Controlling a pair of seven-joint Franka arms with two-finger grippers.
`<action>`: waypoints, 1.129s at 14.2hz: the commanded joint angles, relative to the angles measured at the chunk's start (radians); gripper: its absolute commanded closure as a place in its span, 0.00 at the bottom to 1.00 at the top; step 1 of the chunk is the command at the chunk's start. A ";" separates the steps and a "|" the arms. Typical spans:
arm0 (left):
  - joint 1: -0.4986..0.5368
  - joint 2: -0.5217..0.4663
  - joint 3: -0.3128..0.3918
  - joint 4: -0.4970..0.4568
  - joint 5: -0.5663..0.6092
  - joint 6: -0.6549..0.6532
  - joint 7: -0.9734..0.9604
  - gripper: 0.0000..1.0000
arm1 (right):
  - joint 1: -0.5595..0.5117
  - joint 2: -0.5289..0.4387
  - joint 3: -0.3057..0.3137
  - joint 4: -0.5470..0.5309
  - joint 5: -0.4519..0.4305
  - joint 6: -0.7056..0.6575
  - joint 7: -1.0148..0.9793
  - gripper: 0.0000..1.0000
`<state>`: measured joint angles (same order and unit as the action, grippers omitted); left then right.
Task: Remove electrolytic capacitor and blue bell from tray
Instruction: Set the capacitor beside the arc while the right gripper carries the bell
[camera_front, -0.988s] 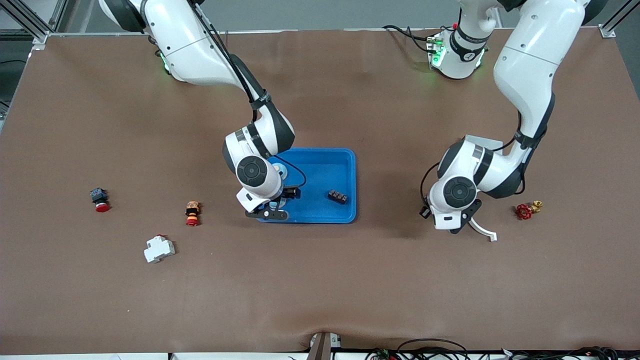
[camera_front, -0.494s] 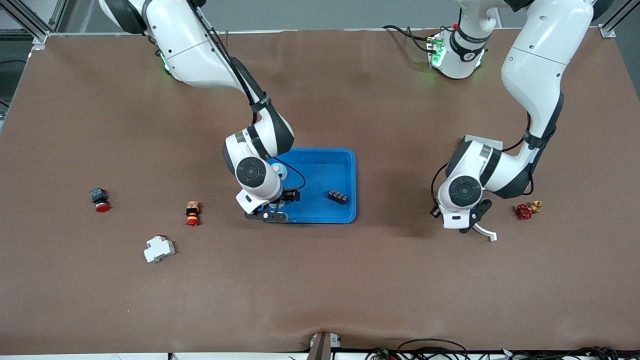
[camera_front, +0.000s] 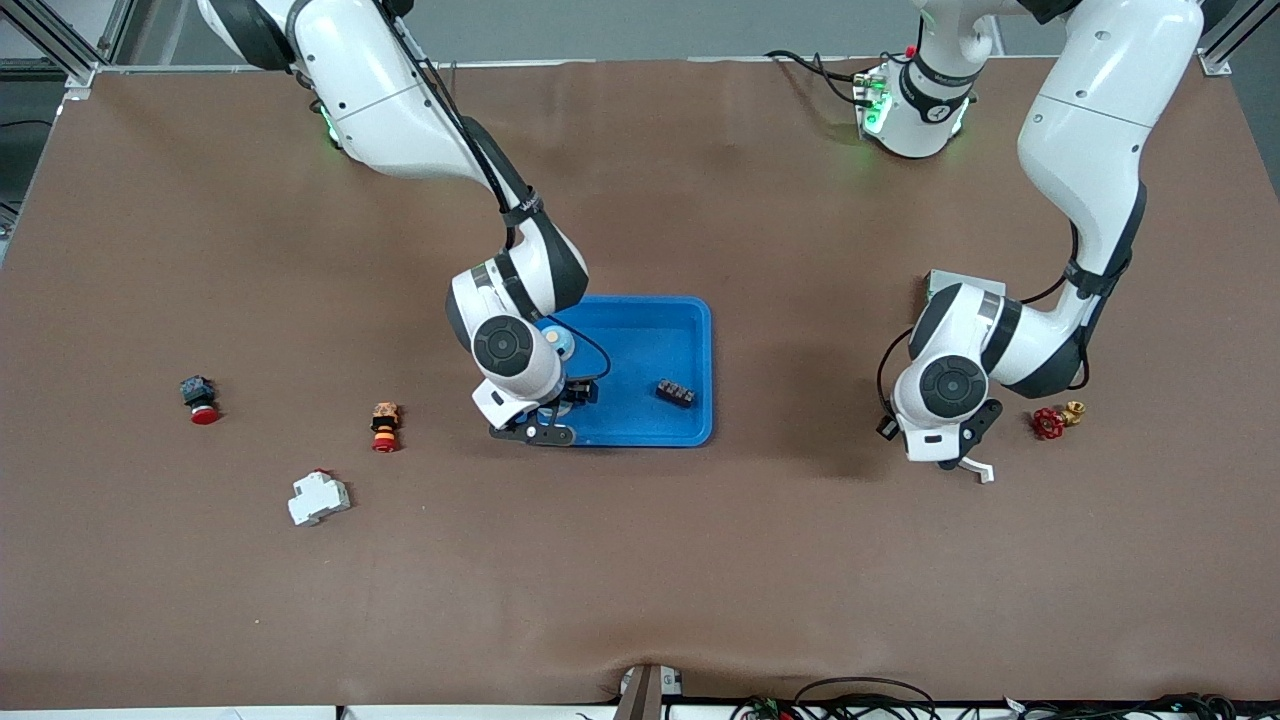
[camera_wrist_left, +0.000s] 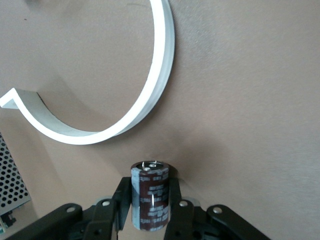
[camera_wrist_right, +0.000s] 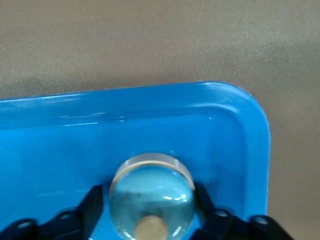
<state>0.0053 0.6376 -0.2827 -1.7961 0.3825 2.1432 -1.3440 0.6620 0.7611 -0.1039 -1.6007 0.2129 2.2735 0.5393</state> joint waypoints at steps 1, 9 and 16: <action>-0.002 -0.007 -0.007 0.030 0.016 -0.003 -0.040 0.00 | -0.001 -0.003 -0.002 0.008 -0.013 -0.008 0.001 0.86; -0.123 0.005 -0.041 0.171 -0.082 -0.006 -0.254 0.00 | -0.079 -0.239 -0.043 0.005 -0.038 -0.328 -0.226 0.88; -0.349 0.091 -0.038 0.279 -0.159 0.001 -0.446 0.00 | -0.278 -0.494 -0.063 -0.251 -0.158 -0.328 -0.597 0.88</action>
<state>-0.2984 0.6684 -0.3287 -1.5907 0.2364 2.1491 -1.7465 0.4315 0.3670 -0.1846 -1.7311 0.0920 1.9211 -0.0161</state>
